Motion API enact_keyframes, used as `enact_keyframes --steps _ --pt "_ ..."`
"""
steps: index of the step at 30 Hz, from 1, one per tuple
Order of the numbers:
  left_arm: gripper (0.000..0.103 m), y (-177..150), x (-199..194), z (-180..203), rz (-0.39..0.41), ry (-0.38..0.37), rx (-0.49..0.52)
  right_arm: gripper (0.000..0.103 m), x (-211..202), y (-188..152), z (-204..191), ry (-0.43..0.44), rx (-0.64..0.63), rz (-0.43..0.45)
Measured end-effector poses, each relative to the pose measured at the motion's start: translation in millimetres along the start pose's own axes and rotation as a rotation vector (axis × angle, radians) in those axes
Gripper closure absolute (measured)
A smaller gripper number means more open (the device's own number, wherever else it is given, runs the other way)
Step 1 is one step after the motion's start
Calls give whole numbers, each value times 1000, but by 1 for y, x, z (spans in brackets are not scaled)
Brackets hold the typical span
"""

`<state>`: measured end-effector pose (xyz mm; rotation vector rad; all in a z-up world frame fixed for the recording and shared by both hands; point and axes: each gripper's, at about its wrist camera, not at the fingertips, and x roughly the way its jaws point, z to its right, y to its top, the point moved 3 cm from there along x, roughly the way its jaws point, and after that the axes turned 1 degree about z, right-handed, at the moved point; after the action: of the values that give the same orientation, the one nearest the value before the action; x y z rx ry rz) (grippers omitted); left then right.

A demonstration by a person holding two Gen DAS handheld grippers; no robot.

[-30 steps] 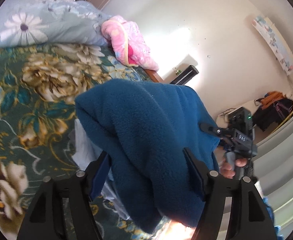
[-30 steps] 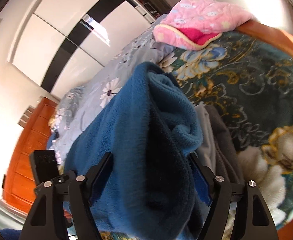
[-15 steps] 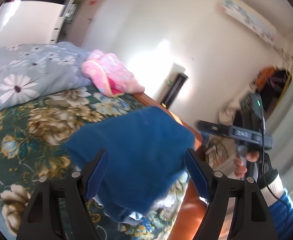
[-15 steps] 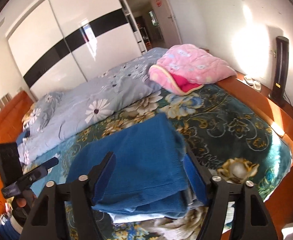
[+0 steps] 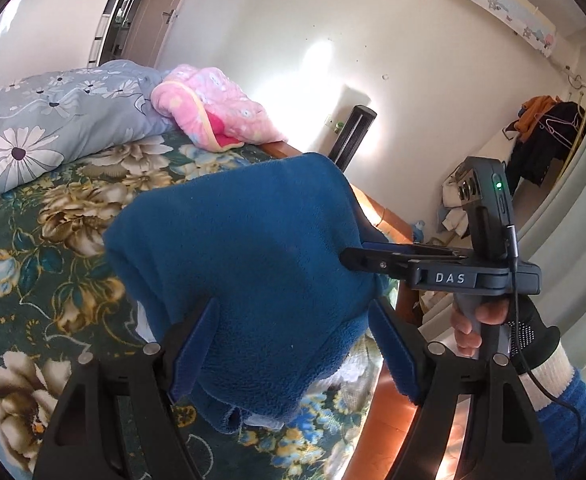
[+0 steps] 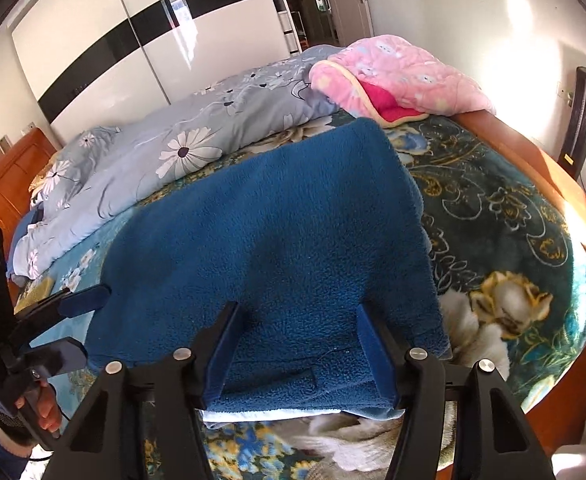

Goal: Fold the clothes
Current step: 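Lower the jacket onto the stack of folded clothes with both grippers, then open both grippers and pull them back from the stack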

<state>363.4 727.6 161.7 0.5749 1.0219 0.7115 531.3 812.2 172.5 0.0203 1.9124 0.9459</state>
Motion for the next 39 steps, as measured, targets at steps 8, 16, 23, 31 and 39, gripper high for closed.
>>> enact_keyframes --steps 8,16,23,31,39 --pt "24 -8 -32 15 60 20 36 41 -51 -8 -20 4 -12 117" --pt "19 -64 -55 19 66 99 92 40 -68 -74 -61 -67 -21 175" --pt "0 -120 -54 -2 14 92 7 31 -44 -130 -88 -96 30 173" --pt "0 -148 -54 -23 -3 168 17 19 -12 -168 -106 -129 54 137" --pt "0 -163 -42 -42 -24 260 25 1 12 -184 -106 -145 130 144"
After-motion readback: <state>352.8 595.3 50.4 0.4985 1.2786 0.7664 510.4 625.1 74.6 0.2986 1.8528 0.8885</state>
